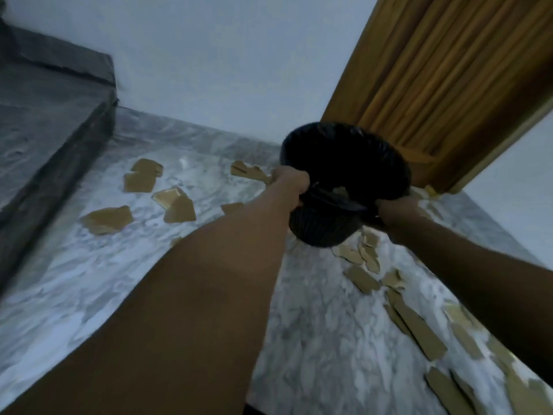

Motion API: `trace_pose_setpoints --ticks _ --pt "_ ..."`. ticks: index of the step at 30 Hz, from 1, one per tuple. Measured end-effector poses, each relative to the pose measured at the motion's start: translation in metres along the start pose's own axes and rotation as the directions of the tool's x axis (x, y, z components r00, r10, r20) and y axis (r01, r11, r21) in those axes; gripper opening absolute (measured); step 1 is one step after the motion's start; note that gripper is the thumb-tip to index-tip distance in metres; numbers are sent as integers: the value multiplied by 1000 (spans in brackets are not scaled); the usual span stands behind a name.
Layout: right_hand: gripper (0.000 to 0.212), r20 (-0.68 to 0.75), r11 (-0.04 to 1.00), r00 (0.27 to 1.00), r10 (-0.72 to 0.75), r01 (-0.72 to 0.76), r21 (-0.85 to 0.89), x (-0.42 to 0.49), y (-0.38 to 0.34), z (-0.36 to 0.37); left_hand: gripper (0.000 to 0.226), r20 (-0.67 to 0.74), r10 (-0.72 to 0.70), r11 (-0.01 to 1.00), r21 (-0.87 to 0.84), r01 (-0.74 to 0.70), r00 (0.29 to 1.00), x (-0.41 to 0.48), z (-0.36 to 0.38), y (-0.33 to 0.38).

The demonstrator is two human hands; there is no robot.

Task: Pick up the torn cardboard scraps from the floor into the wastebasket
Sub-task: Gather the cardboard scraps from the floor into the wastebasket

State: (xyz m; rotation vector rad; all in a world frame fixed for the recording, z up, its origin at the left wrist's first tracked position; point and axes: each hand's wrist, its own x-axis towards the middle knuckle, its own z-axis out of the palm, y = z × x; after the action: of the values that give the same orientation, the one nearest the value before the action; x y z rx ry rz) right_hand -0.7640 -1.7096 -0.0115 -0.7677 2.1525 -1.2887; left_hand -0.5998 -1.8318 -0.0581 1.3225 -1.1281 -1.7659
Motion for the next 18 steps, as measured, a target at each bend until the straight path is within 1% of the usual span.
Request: trace_pose_setpoints --ticks 1,2,3,5,6,8,9,11,12,14,15,18 --pt "61 -30 998 997 -64 64 -2 3 -13 -5 43 3 34 996 -84 -34 999 -5 1 8" --pt "65 -74 995 993 -94 93 -17 7 -26 -9 39 11 73 989 -133 -71 997 -7 3 17" --pt "62 -123 994 986 -108 107 -21 12 -39 -13 35 18 127 978 -166 -123 992 -13 5 26" --pt "36 -225 990 965 -137 137 -14 21 -64 -16 32 -7 221 945 -246 -216 975 -19 5 45" --pt "30 -236 986 958 -162 166 -5 27 -75 -15 31 -37 261 928 -266 -261 965 -20 3 54" --pt "37 -203 978 959 -199 208 23 43 -93 -8 22 -88 322 901 -278 -333 943 -23 -3 70" --pt "36 -192 976 960 -206 216 36 49 -97 -2 15 -121 346 889 -275 -367 930 -24 -8 76" --pt "24 -164 971 963 -213 227 73 59 -99 12 19 -168 378 875 -256 -411 910 -18 -17 81" --pt "18 -145 971 968 -205 220 95 63 -99 20 21 -182 386 870 -255 -422 905 -16 -20 81" --pt "17 -91 969 982 -165 178 169 74 -100 31 17 -203 384 877 -224 -424 901 -8 -23 78" --pt "18 -55 968 986 -155 163 192 80 -99 35 14 -216 374 888 -198 -416 902 -4 -22 75" --pt "27 -5 976 990 -137 136 168 102 -85 36 8 -249 367 907 -117 -404 896 8 -12 66"
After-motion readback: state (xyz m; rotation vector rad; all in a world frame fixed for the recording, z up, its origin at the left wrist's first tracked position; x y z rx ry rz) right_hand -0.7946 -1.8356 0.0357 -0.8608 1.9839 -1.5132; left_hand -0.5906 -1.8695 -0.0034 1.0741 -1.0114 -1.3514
